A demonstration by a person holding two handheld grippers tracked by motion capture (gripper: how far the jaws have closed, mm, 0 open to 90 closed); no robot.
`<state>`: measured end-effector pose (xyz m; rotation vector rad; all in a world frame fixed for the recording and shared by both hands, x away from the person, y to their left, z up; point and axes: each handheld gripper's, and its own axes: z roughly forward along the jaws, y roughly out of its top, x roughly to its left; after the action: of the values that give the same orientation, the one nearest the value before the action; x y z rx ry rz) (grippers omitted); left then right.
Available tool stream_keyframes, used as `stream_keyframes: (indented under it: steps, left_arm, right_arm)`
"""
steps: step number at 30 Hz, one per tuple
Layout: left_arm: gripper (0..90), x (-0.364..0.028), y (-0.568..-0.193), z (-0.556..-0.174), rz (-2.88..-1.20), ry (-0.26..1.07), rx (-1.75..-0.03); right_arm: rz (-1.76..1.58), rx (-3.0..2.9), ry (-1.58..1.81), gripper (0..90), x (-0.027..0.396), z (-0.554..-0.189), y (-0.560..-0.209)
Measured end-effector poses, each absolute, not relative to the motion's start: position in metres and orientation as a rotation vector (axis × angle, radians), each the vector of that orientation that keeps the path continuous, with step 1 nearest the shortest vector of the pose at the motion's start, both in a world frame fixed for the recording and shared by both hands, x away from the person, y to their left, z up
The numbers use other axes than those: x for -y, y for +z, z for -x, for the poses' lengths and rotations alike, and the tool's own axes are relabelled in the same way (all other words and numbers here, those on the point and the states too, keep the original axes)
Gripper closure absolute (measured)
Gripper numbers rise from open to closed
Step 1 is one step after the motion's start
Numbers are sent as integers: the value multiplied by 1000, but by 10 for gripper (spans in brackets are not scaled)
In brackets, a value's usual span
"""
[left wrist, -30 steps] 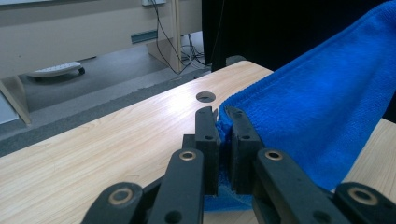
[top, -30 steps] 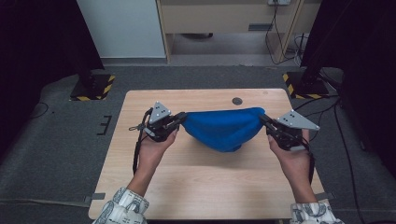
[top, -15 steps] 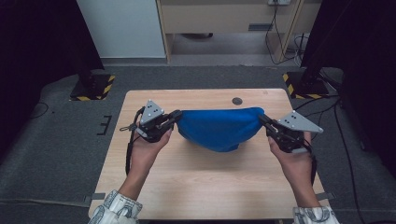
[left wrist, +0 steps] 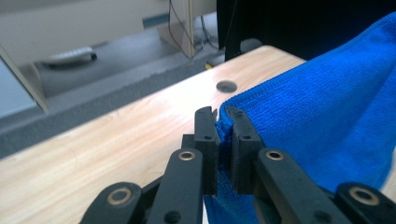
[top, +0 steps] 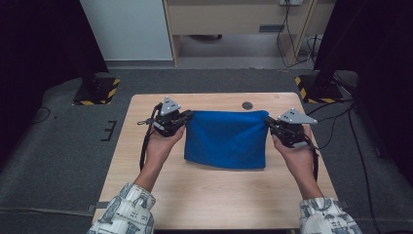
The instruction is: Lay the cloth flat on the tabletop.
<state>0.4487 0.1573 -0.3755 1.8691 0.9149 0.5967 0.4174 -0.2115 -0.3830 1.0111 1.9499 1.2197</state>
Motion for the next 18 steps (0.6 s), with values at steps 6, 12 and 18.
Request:
stream_keyframes:
  steps: [6,12,18]
  left_arm:
    - [830,-152,-394,-468,-1915,606,-944]
    - [828,-148,-406,-479,-1933,608,-978]
    - [828,-147,-417,-489,-1953,597,-1012]
  right_arm:
    - [-1062,-1969,1222,876,214,-444,-410]
    - [-1075,-1990,1204,876,210,-460,-425]
    - [-1096,-2005,1178,875,208,-472,-436]
